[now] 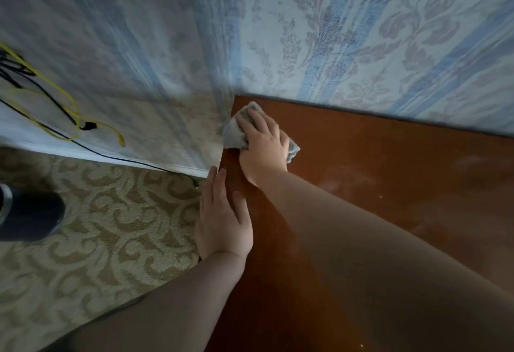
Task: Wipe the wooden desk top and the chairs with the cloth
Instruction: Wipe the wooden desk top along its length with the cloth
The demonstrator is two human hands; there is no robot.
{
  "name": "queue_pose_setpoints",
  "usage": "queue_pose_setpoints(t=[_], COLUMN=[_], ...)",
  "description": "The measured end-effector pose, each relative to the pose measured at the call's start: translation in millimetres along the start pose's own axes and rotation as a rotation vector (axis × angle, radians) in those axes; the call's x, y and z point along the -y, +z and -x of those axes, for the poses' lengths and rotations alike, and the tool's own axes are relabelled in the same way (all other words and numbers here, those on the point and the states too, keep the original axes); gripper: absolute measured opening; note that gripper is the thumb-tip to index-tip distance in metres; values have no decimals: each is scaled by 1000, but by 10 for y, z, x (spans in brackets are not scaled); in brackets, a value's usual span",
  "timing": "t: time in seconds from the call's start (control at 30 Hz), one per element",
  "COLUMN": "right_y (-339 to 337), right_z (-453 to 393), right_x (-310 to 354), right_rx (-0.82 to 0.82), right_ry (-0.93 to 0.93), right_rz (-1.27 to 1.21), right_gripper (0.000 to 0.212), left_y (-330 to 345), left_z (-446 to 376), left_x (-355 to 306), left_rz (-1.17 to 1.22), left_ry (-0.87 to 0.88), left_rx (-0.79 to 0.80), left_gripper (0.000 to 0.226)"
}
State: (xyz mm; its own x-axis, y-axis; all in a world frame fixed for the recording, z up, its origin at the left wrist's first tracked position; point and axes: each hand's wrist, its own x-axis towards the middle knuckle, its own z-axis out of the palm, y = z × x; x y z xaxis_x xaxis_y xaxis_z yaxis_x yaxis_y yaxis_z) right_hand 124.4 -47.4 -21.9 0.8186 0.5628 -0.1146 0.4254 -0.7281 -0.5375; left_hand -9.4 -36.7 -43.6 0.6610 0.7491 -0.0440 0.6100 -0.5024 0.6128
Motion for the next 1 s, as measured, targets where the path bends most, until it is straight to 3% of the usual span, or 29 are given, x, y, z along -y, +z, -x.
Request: queue_pose_setpoints(t=[0.17, 0.27, 0.4, 0.47, 0.57, 0.63, 0.7, 0.83, 0.9, 1.0], right_y=[-168, -301, -69, 41, -75, -231, -229, 86, 102, -184], right_z=[310, 222, 293, 541, 713, 586, 470, 632, 742, 704], right_x=[-330, -575, -202, -98, -318, -495, -544, -193, -162, -440], right_rx=[278, 244, 41, 90, 310, 403, 290, 1, 82, 331], right_ry=[-422, -271, -27, -99, -369, -329, -223, -174, -300, -555], right_rz=[84, 63, -35, -41, -5, -106, -165, -44, -39, 66], right_gripper=[72, 70, 57, 58, 72, 68, 61, 64, 64, 70], left_y=[-70, -187, -336, -349, -340, -338, -334, -332, -346, -377], left_z=[20, 203, 650, 725, 660, 630, 636, 618, 607, 621], left_x=[-12, 107, 307, 305, 243, 227, 229, 218, 207, 190], left_rz=[76, 180, 24, -76, -156, -169, -163, -217, -232, -229], left_ry=[-91, -196, -277, -269, -322, -330, -324, -327, -341, -326], left_rx=[-50, -60, 7, 41, 106, 117, 117, 132, 141, 144], left_gripper=[38, 40, 49, 47, 38, 37, 39, 32, 30, 33])
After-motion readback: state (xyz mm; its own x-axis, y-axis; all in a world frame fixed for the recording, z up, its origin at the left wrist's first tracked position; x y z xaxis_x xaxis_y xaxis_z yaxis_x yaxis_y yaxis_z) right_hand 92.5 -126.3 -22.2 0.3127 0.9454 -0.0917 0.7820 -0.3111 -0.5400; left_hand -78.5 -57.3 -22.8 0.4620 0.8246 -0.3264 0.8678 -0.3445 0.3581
